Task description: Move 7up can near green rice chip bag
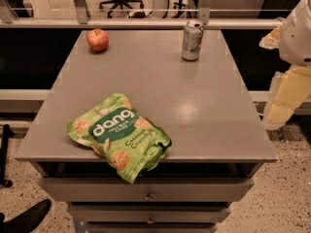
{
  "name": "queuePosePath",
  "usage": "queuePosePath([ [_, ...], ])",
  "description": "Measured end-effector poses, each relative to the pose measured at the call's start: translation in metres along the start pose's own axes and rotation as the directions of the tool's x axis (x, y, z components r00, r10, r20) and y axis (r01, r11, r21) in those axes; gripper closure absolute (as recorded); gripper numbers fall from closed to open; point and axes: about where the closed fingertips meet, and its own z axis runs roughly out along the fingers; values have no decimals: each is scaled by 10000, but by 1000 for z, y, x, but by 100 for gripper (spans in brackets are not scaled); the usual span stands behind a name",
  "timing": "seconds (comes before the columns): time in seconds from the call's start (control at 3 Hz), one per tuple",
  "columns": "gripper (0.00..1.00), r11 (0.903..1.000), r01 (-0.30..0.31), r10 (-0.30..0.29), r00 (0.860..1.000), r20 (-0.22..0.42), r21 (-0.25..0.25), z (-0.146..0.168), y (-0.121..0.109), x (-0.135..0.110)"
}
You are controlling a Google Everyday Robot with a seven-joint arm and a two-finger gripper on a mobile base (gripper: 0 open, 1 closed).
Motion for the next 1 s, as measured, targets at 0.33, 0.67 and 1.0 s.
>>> queuePosePath([
  [0.33,0,10000,-36,36,10000,63,27,2,-2,0],
  [0.67,0,9990,-396,380,9971,667,221,20,-24,2],
  [1.0,0,9934,-980,869,9821,1674,592,46,-69,2],
])
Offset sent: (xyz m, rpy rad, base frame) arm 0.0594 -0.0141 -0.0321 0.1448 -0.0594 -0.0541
